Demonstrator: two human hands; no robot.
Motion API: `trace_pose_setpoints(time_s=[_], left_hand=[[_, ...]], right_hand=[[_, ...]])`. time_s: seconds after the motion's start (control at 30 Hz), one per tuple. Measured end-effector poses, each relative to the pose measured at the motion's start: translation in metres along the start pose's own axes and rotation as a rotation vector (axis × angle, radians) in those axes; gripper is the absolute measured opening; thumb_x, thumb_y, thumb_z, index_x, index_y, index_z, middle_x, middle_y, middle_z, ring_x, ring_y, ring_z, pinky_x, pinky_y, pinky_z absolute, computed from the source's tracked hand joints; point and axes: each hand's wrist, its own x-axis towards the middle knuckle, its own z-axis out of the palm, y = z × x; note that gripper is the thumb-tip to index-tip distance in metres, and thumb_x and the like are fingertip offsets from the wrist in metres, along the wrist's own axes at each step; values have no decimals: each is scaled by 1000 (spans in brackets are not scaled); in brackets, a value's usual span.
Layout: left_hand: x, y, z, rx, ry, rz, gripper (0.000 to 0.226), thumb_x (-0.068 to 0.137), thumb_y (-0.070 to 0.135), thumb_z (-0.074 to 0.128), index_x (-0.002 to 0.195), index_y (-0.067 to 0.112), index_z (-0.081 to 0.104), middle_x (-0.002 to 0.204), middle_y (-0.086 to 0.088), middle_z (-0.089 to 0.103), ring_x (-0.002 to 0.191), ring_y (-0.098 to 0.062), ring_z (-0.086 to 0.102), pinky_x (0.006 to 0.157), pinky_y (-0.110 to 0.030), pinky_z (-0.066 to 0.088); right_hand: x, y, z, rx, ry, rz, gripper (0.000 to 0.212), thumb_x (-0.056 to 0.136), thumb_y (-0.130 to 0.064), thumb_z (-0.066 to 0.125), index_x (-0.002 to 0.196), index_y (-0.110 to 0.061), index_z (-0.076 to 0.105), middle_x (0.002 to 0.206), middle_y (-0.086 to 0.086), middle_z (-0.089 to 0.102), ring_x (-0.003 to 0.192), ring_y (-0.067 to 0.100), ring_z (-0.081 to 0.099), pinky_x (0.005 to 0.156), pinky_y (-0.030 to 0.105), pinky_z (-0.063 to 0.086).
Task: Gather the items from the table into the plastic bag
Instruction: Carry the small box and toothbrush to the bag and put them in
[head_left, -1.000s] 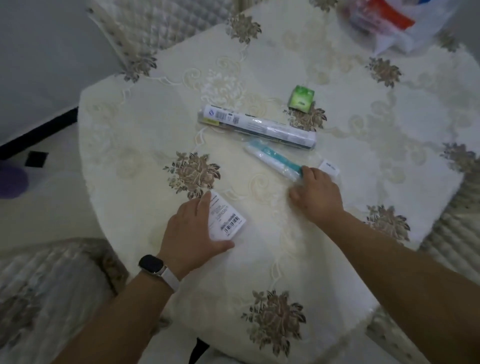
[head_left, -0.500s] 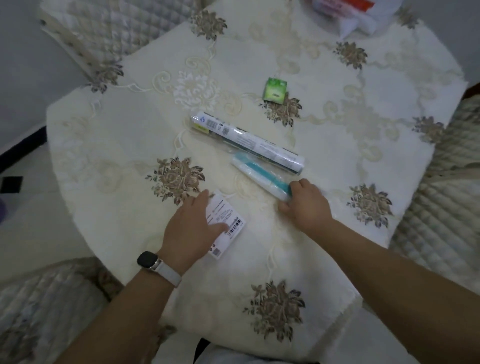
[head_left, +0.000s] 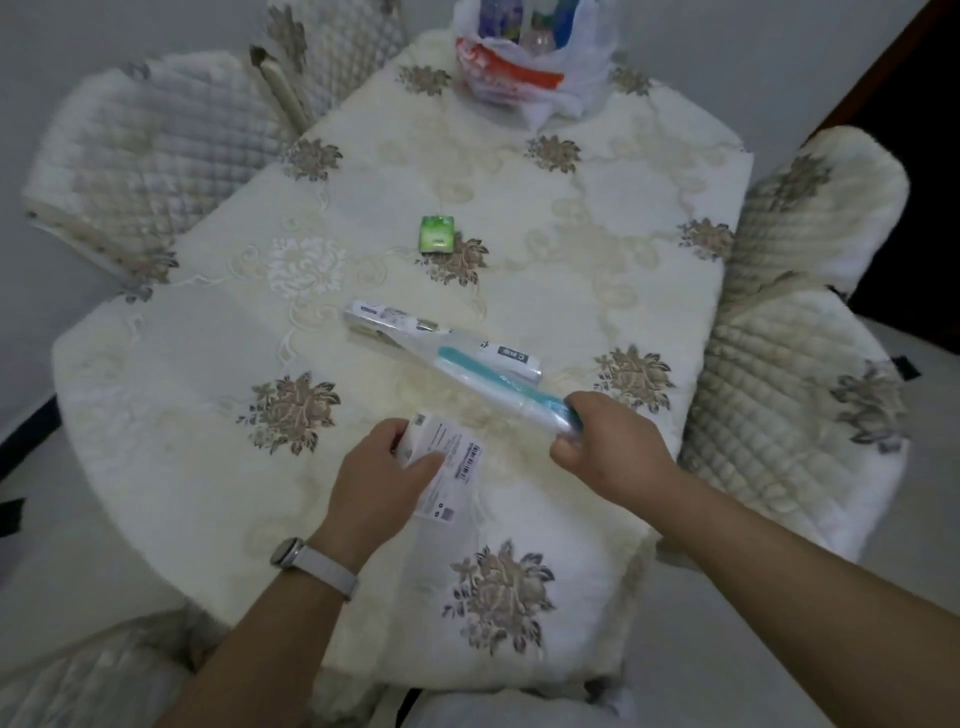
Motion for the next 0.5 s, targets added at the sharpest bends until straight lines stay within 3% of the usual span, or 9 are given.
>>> trace_pose_setpoints(time_s=[0.13, 0.23, 0.4, 0.5], left_hand=[[-15, 34, 26, 17, -3, 80, 14, 85, 31, 72, 94, 31, 61, 84, 12, 69, 70, 1, 64, 56, -15, 48], [-35, 67, 56, 18, -14, 131, 14, 86, 29, 72, 94, 33, 60, 85, 11, 69, 69, 4, 63, 53, -10, 45], [-75, 129, 116, 22, -8, 204, 16, 87, 29, 72, 97, 32, 60, 89, 8, 69, 75, -3, 66, 60, -20, 52], [-97, 164, 157, 24, 8, 257, 17, 85, 27, 73, 95, 35, 60, 89, 11, 69, 76, -1, 65, 62, -18, 49]], right_hand=[[-31, 31, -26, 83, 98, 52, 18, 80, -36, 55, 91, -23, 51, 80, -4, 54, 69, 18, 52, 55, 30, 39], [-62, 69, -41, 139, 145, 84, 19, 77, -39, 54, 90, -27, 52, 78, -6, 54, 67, 16, 53, 57, 32, 47], [-121, 144, -67, 268, 219, 126, 19, 76, -39, 55, 90, -27, 55, 79, -7, 57, 69, 15, 57, 63, 33, 51], [-157, 195, -80, 305, 275, 150, 16, 76, -38, 55, 88, -27, 53, 77, -6, 53, 68, 16, 54, 60, 32, 46]])
